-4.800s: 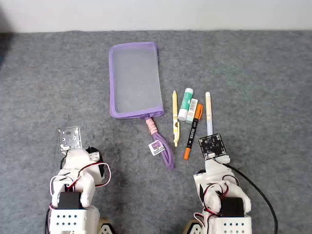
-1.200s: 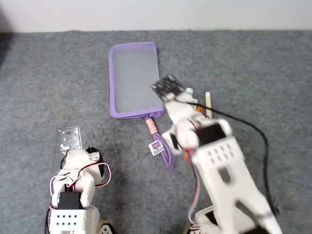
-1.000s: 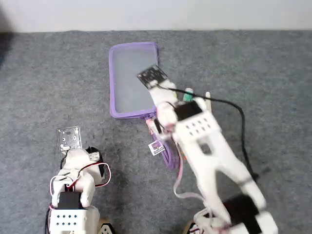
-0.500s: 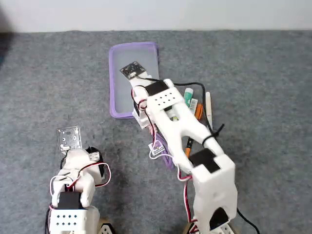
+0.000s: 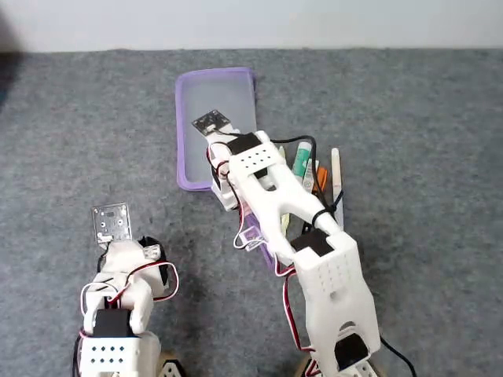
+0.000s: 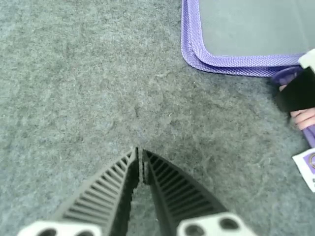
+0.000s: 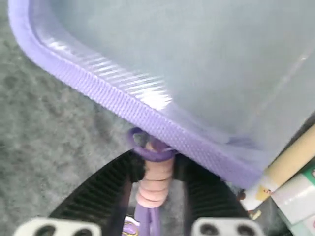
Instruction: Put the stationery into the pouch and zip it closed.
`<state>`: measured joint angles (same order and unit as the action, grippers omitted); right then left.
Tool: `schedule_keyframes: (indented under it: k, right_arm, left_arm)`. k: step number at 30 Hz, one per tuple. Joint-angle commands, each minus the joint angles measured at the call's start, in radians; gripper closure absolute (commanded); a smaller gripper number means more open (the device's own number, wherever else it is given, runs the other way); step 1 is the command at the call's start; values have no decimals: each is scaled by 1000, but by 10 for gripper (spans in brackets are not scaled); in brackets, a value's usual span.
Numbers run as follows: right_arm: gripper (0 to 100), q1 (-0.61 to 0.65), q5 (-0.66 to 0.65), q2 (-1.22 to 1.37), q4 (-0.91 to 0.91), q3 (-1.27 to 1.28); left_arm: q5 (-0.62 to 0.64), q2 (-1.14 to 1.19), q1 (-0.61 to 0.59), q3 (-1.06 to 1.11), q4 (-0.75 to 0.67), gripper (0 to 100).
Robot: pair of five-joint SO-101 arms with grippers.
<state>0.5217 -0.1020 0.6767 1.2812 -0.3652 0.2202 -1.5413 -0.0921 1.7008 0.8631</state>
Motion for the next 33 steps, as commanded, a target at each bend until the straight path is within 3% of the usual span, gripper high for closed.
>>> schedule_keyframes:
  k: [1, 10, 21, 33]
  right_arm:
    - [984, 1, 2, -8, 27, -40]
    - [988, -30, 2, -97, 182, -115]
    - [988, -27, -64, -472, 286, -135]
    - [988, 54, -261, -673, 286, -133]
  left_arm:
    - [-5, -9, -6, -12, -3, 986]
    - [-5, -9, -6, -12, -3, 986]
    - [-5, -9, -6, -12, -3, 986]
    - [-5, -9, -6, -12, -3, 986]
